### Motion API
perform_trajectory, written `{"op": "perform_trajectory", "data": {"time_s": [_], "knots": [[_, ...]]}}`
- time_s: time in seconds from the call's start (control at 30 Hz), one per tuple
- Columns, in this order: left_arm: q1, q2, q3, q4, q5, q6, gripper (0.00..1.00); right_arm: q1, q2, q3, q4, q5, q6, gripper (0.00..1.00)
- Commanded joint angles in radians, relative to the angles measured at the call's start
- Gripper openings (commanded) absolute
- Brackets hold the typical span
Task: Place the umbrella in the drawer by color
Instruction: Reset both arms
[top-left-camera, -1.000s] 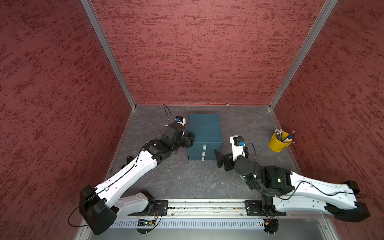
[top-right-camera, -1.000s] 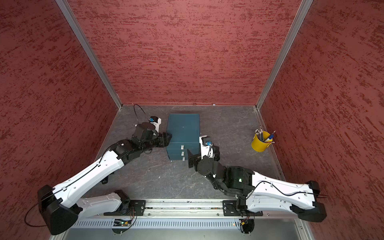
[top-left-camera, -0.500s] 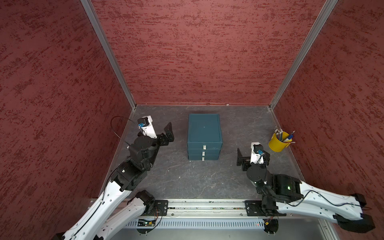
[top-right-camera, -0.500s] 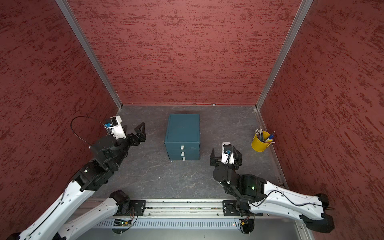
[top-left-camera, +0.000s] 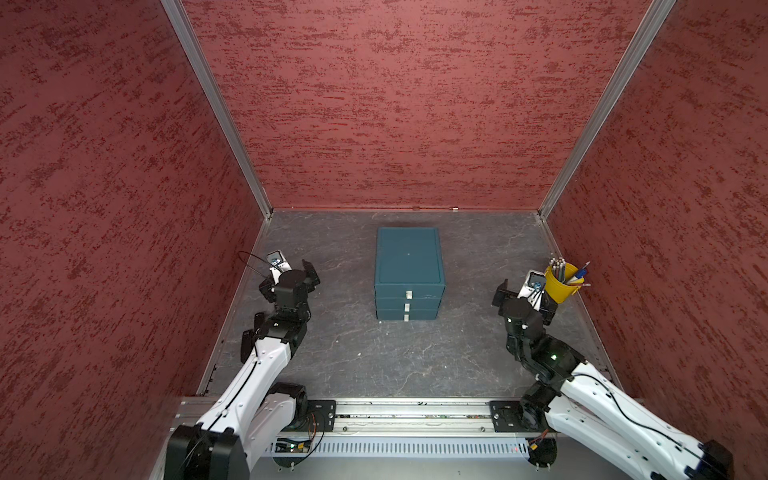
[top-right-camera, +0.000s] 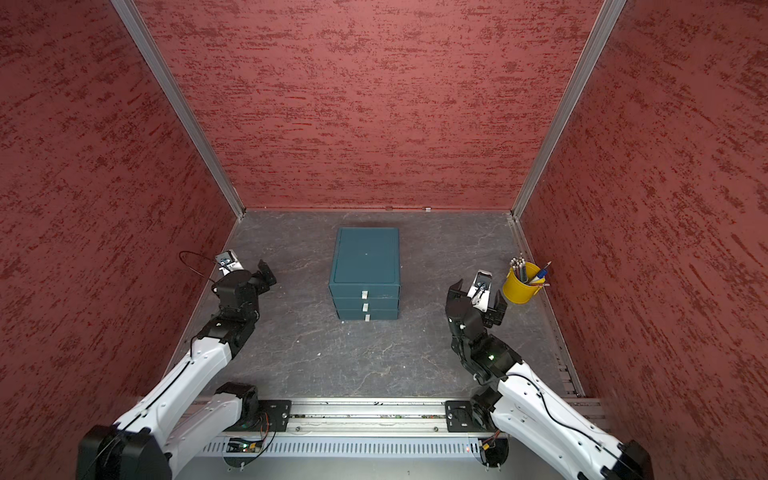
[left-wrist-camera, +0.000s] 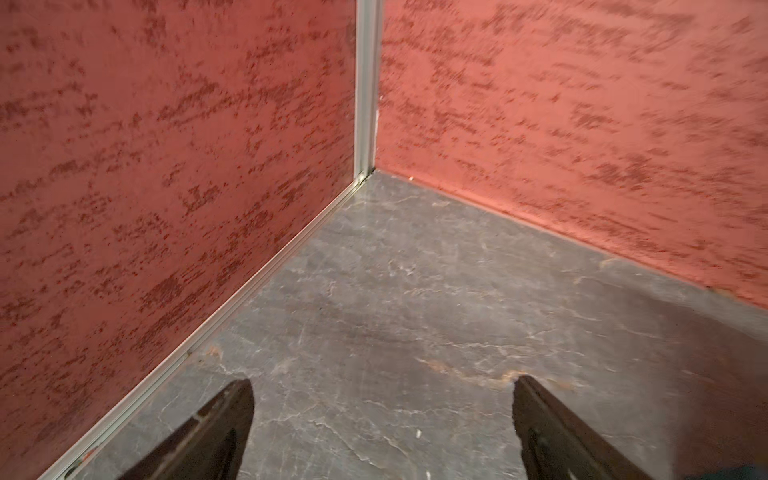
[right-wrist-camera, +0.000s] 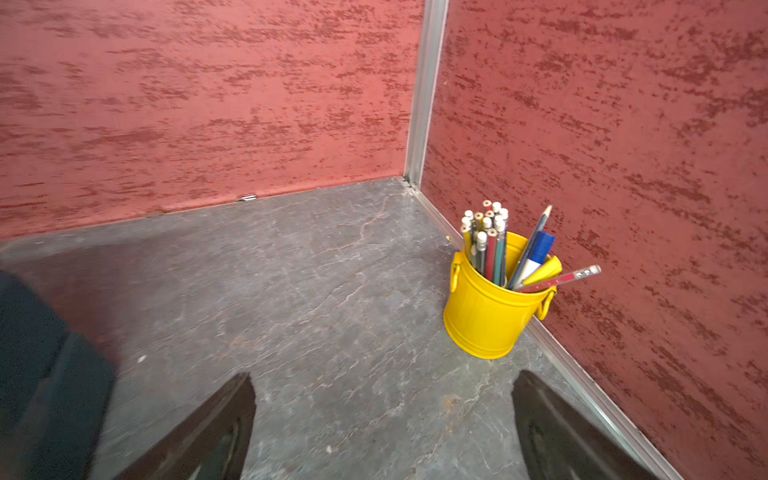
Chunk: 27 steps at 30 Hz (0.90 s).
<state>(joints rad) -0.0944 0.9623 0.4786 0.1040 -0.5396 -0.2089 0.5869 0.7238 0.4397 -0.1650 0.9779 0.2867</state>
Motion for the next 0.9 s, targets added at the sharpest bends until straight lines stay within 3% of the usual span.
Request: {"op": "perform_trajectory", "data": {"time_s": [0.0, 0.17, 0.3, 0.47, 0.53, 0.6, 0.67, 0.7, 0.73, 0.8, 0.83, 0.87], "knots": [[0.055, 0.072, -0.046, 0.191, 0.089, 0.021, 1.00, -0.102, 0.069, -0.051, 0.204, -0.082, -0.026, 0.98], [0.091, 0.203, -0.108, 0.364, 0.246, 0.056, 1.00, -0.253, 0.122, -0.088, 0.359, -0.104, -0.069, 0.98], [0.094, 0.307, -0.124, 0.515, 0.323, 0.107, 1.00, -0.364, 0.208, -0.144, 0.490, -0.196, -0.081, 0.98], [0.119, 0.395, -0.136, 0.695, 0.375, 0.143, 1.00, -0.413, 0.380, -0.263, 0.959, -0.378, -0.150, 0.98], [0.127, 0.474, -0.180, 0.866, 0.383, 0.143, 1.00, -0.430, 0.511, -0.291, 1.209, -0.461, -0.186, 0.98], [0.132, 0.507, -0.161, 0.845, 0.466, 0.166, 1.00, -0.431, 0.590, -0.285, 1.310, -0.559, -0.298, 0.98], [0.114, 0.595, -0.163, 0.951, 0.451, 0.199, 1.00, -0.444, 0.691, -0.271, 1.404, -0.597, -0.320, 0.98], [0.113, 0.559, -0.138, 0.825, 0.456, 0.181, 1.00, -0.450, 0.767, -0.272, 1.478, -0.620, -0.325, 0.98], [0.111, 0.582, -0.122, 0.863, 0.434, 0.190, 1.00, -0.455, 0.837, -0.278, 1.565, -0.681, -0.350, 0.98], [0.109, 0.566, -0.114, 0.817, 0.431, 0.180, 1.00, -0.456, 0.870, -0.244, 1.503, -0.798, -0.386, 0.98], [0.110, 0.587, -0.127, 0.875, 0.431, 0.191, 1.00, -0.456, 0.899, -0.231, 1.522, -0.800, -0.396, 0.98], [0.109, 0.572, -0.117, 0.823, 0.428, 0.184, 1.00, -0.462, 0.875, -0.208, 1.424, -0.788, -0.378, 0.98]]}}
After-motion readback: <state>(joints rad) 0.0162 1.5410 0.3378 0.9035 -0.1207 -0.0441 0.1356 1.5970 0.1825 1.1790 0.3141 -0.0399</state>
